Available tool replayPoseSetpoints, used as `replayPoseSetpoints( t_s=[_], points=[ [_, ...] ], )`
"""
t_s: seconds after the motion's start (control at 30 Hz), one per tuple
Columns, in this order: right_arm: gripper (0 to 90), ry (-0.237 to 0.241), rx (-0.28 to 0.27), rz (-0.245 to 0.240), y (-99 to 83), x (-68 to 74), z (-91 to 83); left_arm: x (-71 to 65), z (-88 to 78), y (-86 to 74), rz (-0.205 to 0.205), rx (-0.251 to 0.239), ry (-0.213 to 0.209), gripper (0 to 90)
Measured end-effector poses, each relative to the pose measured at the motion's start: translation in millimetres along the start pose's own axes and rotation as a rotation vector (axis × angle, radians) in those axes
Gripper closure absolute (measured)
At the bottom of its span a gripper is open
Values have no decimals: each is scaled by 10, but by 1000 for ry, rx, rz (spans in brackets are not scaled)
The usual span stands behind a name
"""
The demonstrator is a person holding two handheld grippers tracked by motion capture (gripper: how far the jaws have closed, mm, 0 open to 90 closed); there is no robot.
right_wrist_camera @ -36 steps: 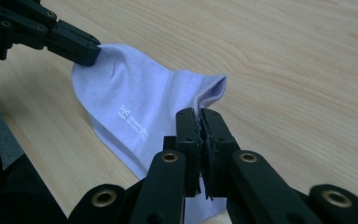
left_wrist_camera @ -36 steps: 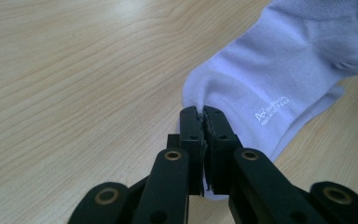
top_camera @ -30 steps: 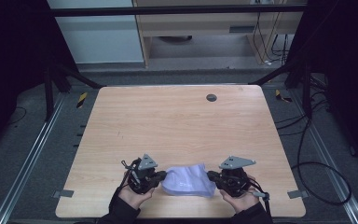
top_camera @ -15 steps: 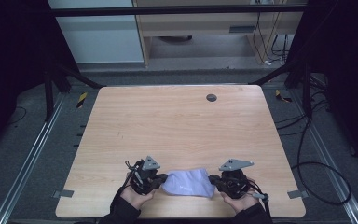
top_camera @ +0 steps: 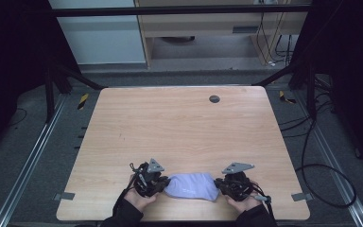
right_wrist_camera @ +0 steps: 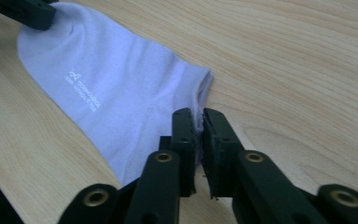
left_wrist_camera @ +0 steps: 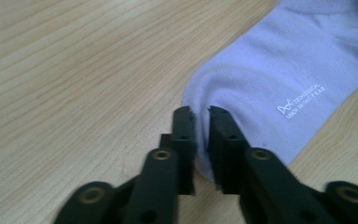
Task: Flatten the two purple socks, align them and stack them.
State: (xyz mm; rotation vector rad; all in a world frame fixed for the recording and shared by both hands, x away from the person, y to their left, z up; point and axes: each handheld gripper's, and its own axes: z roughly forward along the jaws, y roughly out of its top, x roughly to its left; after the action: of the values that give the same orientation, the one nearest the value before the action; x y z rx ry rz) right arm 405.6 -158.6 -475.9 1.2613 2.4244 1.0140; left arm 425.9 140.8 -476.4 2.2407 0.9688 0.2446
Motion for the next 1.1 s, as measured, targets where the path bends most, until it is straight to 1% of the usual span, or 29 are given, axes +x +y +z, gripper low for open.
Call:
replayPoseSetpoints(
  t_s=[0.07,0.1,0.13,0.2,0.27,0.3,0.33,0.37,0.43,0.47,0.5,0.57,0.6,0.63,0.7,0.73,0.83,0.87,0.93,0.97,1.03,1.1],
  points=[
    [764,-9,-18,-12,3,-7,-18,-3,-51,10,4,-32,3,693],
    [733,-10,-42,-18,8,-10,-34,-9,-78,22,7,-52,6,666],
    [724,-13,-67,-22,15,-12,-50,-16,-105,40,19,-68,15,652],
    [725,-10,-111,-35,34,-10,-78,-47,-125,66,19,-107,21,643],
    [748,5,-144,-44,49,5,-76,-83,-100,81,29,-115,21,663],
    [748,5,-144,-44,49,5,-76,-83,-100,81,29,-115,21,683],
    [787,22,-161,-56,60,39,-51,-122,-38,81,38,-99,20,707],
    [803,31,-161,-63,63,53,-30,-136,-1,78,46,-83,16,731],
    [841,60,-144,-60,61,61,29,-161,73,59,56,-53,13,774],
    [856,64,-131,-62,52,52,66,-161,73,59,56,-53,13,790],
    [863,59,-115,-61,40,43,99,-179,124,33,68,-25,12,802],
    [871,59,-86,-54,6,11,157,-192,145,13,72,-11,7,817],
    [871,59,-86,-54,6,11,157,-192,145,13,72,-11,7,822],
    [878,52,-66,-47,-33,-27,203,-202,159,-5,75,-2,7,825],
    [878,60,-72,-43,-49,-51,214,-206,166,-15,77,-3,7,826],
    [878,67,-71,-30,-54,-65,208,-208,165,-18,81,-3,8,826],
    [868,71,-78,-37,-65,-76,206,-208,164,-21,82,-4,8,823],
    [839,72,-77,-37,-64,-75,200,-208,163,-22,82,-6,6,817],
    [825,74,-82,-38,-63,-80,195,-201,150,-19,80,-14,1,789],
    [813,72,-84,-36,-60,-83,179,-192,132,-14,76,-23,-1,789],
    [783,68,-103,-33,-57,-111,135,-170,97,-3,67,-41,-7,761],
    [754,58,-124,-8,-49,-174,76,-143,40,11,55,-70,-4,738]
  ],
)
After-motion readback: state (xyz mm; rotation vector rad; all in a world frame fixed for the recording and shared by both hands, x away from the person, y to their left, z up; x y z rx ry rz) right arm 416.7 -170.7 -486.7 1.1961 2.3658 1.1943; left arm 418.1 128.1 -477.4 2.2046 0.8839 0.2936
